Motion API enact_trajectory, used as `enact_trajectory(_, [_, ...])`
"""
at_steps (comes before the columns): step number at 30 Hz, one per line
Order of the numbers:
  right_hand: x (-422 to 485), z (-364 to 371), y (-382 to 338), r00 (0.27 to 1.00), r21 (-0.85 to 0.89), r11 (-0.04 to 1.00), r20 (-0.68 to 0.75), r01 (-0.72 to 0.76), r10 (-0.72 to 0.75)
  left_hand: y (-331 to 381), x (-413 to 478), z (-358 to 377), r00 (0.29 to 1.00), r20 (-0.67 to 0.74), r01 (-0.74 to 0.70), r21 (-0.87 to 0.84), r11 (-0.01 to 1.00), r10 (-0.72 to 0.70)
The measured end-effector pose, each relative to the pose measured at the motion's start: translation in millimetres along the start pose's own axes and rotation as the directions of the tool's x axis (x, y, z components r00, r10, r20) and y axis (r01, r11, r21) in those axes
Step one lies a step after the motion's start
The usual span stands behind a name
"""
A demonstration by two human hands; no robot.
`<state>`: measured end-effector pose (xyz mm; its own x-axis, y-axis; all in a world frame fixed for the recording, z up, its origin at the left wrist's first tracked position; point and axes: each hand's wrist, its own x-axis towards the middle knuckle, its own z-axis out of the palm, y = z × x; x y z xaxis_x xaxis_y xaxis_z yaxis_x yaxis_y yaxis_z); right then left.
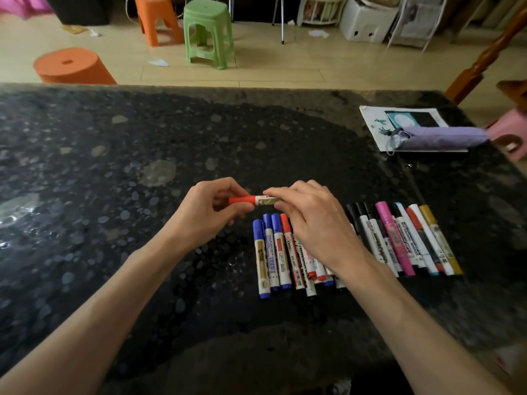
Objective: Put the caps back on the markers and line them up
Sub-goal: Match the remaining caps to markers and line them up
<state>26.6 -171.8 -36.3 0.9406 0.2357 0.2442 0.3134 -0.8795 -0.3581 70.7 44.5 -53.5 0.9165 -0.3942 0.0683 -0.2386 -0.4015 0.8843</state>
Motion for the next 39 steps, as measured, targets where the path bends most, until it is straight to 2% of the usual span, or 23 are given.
enact_trajectory(7, [-1.0, 3.2, -5.5, 1.000, 0.044, 0.999, -0.013, -0.008, 0.009, -0.5, -1.9, 2.5, 0.998, -0.054, -0.029, 0.002, 1.000, 0.029])
enact_trajectory(15, [-7.4, 3.8, -11.4, 0.998, 0.039, 0.998, -0.050, -0.044, 0.045, 3.0, -2.7, 5.4, 0.999, -0.031, -0.037, -0.009, 0.999, 0.037])
enact_trajectory(19, [-12.5, -9.2, -10.9, 0.989, 0.077, 0.987, -0.033, -0.144, 0.147, 7.9, 0.1, 15.4, 0.998, -0.031, -0.050, -0.034, 0.998, 0.049])
enact_trajectory(23, [-21.9, -20.7, -3.7, 0.938, 0.048, 0.938, -0.038, -0.344, 0.345, 11.5, 4.1, 28.3, 1.000, -0.027, -0.001, -0.075, 0.997, -0.001])
enact_trajectory(26, [-33.0, -21.4, 0.7, 0.874, 0.040, 0.873, 0.047, -0.486, 0.484, 8.5, 2.9, 28.2, 0.997, -0.052, 0.049, 0.013, 0.999, -0.049])
enact_trajectory(30, [-41.4, -13.6, -0.6, 0.833, -0.024, 0.840, 0.113, -0.542, 0.541, 7.7, -1.3, 32.0, 0.992, -0.060, 0.120, 0.112, 0.986, -0.114])
enact_trajectory(33, [-42.0, -9.0, -2.7, 0.850, -0.068, 0.855, 0.092, -0.515, 0.519, 6.3, -3.2, 38.7, 0.989, -0.049, 0.147, 0.171, 0.974, -0.141])
enact_trajectory(39, [-42.9, -0.1, -0.3, 0.882, -0.128, 0.876, 0.016, -0.465, 0.471, 5.5, -5.3, 57.3, 0.996, -0.027, 0.093, 0.279, 0.956, -0.089])
